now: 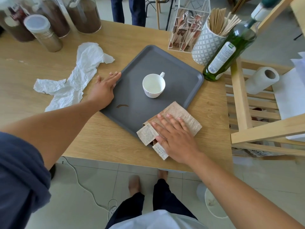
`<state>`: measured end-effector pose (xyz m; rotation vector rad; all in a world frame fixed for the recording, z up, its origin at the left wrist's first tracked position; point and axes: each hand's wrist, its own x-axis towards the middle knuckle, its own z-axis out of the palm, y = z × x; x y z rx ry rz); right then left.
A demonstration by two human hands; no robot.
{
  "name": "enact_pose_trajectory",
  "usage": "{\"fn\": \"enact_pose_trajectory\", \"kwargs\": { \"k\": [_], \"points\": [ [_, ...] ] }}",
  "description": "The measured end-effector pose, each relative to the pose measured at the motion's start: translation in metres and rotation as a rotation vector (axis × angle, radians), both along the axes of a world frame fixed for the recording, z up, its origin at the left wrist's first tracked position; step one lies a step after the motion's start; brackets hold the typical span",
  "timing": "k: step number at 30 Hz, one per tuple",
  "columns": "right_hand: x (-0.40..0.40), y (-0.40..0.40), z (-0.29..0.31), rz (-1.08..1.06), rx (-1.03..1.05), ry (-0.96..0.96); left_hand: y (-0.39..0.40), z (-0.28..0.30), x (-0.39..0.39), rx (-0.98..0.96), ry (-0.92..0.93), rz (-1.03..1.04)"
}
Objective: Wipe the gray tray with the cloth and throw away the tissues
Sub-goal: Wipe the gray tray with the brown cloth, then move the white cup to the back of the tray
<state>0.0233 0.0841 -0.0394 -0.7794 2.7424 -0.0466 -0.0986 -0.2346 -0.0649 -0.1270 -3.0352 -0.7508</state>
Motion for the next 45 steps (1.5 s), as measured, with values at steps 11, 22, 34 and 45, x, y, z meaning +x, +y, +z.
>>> {"fn": "enact_pose_trajectory", "kwargs": {
  "k": [11, 22, 34, 45],
  "points": [
    [0.005, -0.02, -0.005, 0.052, -0.003, -0.024, 0.006, 0.001, 0.005, 0.008, -0.017, 0.0],
    [-0.031, -0.01, 0.018, -0.216, -0.46, -0.024, 0.009, 0.011, -0.002, -0.079, 0.018, 0.001],
    [-0.113, -0.03, 0.004, -0.37, -0.403, 0.005, 0.066, 0.015, -0.022, 0.069, -0.072, -0.315],
    [-0.177, 0.006, 0.001, -0.464, -0.48, 0.071, 0.12, 0.033, -0.086, 0.176, -0.163, -0.22]
  ]
}}
